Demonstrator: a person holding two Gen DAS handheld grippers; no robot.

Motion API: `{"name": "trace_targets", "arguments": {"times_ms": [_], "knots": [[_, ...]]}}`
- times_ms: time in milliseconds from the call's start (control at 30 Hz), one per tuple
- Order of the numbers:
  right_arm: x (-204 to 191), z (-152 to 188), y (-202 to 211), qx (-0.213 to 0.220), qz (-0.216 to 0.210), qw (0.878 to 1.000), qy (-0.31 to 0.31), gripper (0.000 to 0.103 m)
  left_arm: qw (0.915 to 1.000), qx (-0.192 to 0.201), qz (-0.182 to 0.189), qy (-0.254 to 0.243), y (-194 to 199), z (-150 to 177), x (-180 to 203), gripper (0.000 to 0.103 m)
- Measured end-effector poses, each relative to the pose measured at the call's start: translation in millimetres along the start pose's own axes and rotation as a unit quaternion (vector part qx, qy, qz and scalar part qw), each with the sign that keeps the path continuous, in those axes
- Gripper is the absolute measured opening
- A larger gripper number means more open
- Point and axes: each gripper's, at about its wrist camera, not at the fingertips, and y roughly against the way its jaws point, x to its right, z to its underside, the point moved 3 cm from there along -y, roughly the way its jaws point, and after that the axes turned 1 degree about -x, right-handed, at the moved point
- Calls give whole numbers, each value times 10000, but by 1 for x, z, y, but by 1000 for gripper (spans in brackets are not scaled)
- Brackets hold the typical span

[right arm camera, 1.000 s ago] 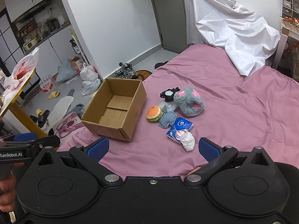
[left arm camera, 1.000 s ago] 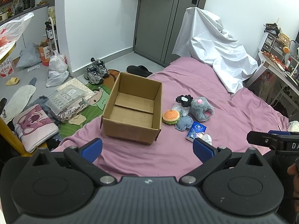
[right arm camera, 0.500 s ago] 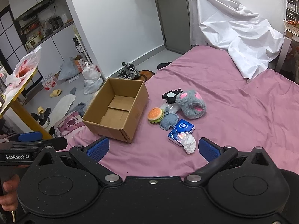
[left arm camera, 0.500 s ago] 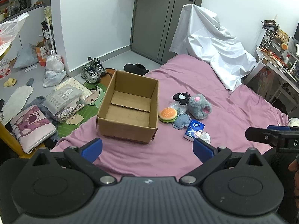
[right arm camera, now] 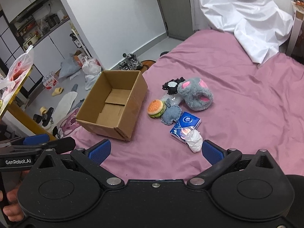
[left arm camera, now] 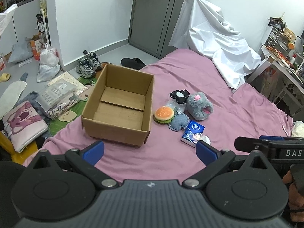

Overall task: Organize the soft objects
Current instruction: 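Grasp the crumpled white plastic bag with the right gripper while the left tool approaches the tissue pack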

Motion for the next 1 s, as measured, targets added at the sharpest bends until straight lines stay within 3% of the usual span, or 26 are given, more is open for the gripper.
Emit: {"name": "trace_targets", "arguments": {"times_ms": [400,600,667,1000], "knots": [[37,-7,-31,-197,-64,9981,-574,103,9997,-196,119,66,-41,-10,21,97],[61,-12,-48,-374,-110,9930,-1113,98,9989,-424,134,157,-65,-14,35,81],[67,-11,-55,-447,-133,9910,-1257,93,9985,-495,148,190,-74,-15,40,70],[96,-10,-92,-787,-223,9768,-1980,86,9952,-780,131,571,-119,-17,58,54]]}}
